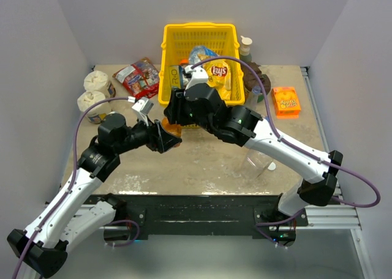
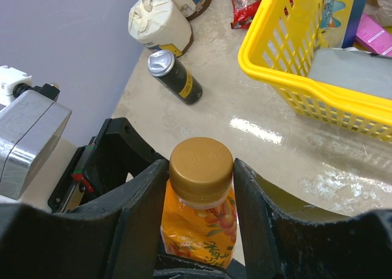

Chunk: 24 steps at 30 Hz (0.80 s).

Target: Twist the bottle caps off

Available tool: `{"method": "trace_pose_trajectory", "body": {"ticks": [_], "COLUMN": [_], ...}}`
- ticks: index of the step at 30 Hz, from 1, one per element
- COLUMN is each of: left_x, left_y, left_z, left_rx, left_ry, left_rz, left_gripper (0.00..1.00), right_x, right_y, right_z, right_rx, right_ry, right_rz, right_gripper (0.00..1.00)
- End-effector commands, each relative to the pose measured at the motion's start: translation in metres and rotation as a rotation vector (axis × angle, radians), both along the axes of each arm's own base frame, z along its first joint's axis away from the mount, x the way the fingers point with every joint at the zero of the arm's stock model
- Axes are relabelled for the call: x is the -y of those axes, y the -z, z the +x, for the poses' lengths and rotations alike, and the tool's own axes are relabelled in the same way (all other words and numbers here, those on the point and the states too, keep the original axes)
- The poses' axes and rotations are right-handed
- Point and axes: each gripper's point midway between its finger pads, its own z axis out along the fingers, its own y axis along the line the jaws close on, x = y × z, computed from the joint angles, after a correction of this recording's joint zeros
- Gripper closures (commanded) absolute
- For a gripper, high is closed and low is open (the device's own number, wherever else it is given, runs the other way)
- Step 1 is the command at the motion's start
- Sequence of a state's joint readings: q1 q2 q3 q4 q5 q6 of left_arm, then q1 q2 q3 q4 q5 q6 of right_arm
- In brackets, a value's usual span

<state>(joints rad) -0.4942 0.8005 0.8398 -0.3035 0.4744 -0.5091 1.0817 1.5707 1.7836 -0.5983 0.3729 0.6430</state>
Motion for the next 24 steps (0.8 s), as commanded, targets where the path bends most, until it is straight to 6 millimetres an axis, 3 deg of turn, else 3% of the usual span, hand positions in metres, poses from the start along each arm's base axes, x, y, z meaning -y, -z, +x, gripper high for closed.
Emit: {"method": "trace_pose_trajectory", "body": {"ticks": [1, 8, 10, 11, 13, 17, 18, 19, 20, 24], "left_x": [0.006, 0.011, 0.014, 0.017, 0.021, 0.028, 0.03, 0.033, 0.035, 0.042], "left_y": [-0.022, -0.028, -0.032, -0.033, -0.035, -0.043, -0.045, -0.048, -0.054, -0.06], "left_z": [-0.011, -0.024, -0.028, -0.034, -0.037, -0.047, -0.048, -0.05, -0.056, -0.067], "left_rx": [0.102, 0.159, 0.184, 0.189, 0.194, 0.212, 0.208, 0.214, 0.237, 0.206], "left_ry": [0.085, 0.172, 0.202, 0.243, 0.274, 0.369, 0.39, 0.416, 0.469, 0.579], "left_rz": [-0.023, -0.041, -0.063, -0.079, -0.104, -0.137, -0.146, -0.158, -0.179, -0.225], "left_gripper": [0.6, 0.6, 0.6, 0.6, 0.6, 0.6, 0.6, 0.6, 0.6, 0.59], "right_x": [-0.004, -0.001, 0.0, 0.002, 0.002, 0.019, 0.021, 0.02, 0.027, 0.034], "right_y": [-0.025, -0.022, -0.031, -0.024, -0.031, -0.03, -0.034, -0.026, -0.037, -0.038], "right_z": [0.003, 0.003, -0.002, 0.0, -0.005, -0.012, -0.012, -0.019, -0.02, -0.036], "right_rx": [0.047, 0.037, 0.052, 0.047, 0.058, 0.072, 0.086, 0.07, 0.097, 0.118], "right_ry": [0.002, -0.027, -0.069, -0.077, -0.134, -0.178, -0.19, -0.239, -0.251, -0.355], "right_rz": [0.063, 0.089, 0.128, 0.124, 0.165, 0.204, 0.221, 0.22, 0.25, 0.261], "right_gripper": [0.54, 0.73, 0.8, 0.82, 0.85, 0.9, 0.91, 0.91, 0.91, 0.9]}}
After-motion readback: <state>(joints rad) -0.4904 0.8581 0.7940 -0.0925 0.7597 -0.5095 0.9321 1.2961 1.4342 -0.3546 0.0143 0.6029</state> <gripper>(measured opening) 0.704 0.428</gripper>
